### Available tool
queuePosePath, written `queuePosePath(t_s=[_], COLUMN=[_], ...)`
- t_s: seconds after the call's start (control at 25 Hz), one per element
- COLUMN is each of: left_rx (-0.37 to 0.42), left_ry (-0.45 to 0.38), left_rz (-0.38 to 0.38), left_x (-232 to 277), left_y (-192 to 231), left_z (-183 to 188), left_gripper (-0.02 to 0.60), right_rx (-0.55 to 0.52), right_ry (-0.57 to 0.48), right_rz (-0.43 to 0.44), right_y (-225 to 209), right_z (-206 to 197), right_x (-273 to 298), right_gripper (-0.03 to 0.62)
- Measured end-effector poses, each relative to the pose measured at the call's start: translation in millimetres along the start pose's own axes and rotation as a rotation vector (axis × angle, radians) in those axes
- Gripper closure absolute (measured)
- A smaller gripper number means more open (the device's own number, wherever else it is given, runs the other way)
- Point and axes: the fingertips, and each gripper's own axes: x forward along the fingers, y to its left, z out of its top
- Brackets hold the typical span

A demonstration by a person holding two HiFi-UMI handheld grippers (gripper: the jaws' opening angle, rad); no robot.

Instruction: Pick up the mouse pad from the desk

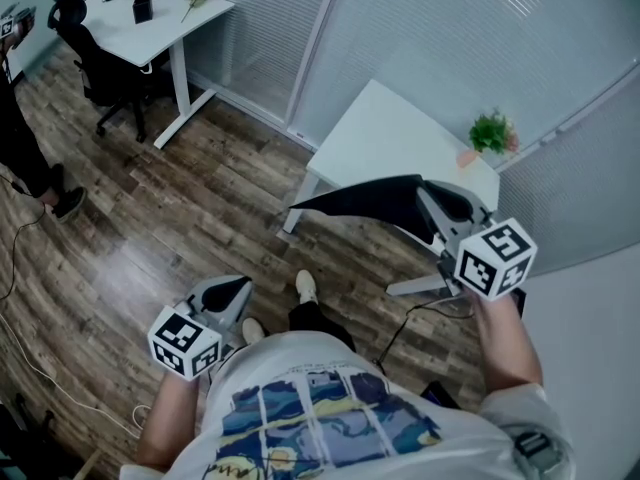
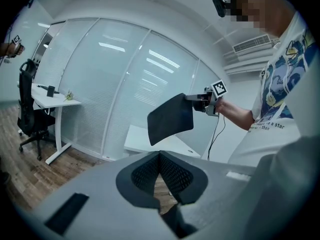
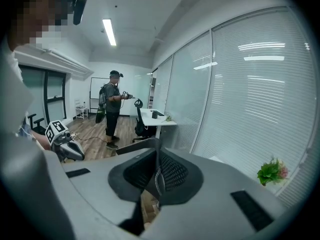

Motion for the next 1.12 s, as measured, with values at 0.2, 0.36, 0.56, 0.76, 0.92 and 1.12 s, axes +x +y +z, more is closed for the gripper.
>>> queuePosePath(t_s=[0.2,0.36,0.56,0.76,0.92,1.12], left_rx=[-0.005,0.002,0.000,0.007,0.003,0.013], left_ry=[0.004,0.004,0.004,0.001,0.003,0.000], left_rz=[-0.003,-0.003,-0.003,-0.003,0.001,0.002], left_x=[1.3,4.0,2.5,-0.5,-0.4,-0.8], left_y=[0.6,-1.7,-2.0,-2.1,-3.1,-6.1], left_z=[2.6,4.4,3.6,3.7,2.9,0.3], left_gripper=[0.578,0.578,0.578,0.578,0.578,0.578], right_rx=[0.008,0.006,0.001,0.001,0.000,0.001], right_ry=[-0.005,-0.007,-0.010,-0.015,-0.016,-0.019], right_rz=[-0.002,-0.005,-0.007,-0.009,-0.011,-0.013], right_y=[0.5,-2.0,0.4,3.0,1.8,3.6], right_z=[1.2,-0.1,0.3,1.2,-0.6,-4.3], right_x=[-2.1,-4.7,-5.4,-5.7,-7.5,-11.3], right_gripper=[0.568,0.568,0.568,0.568,0.568,0.568])
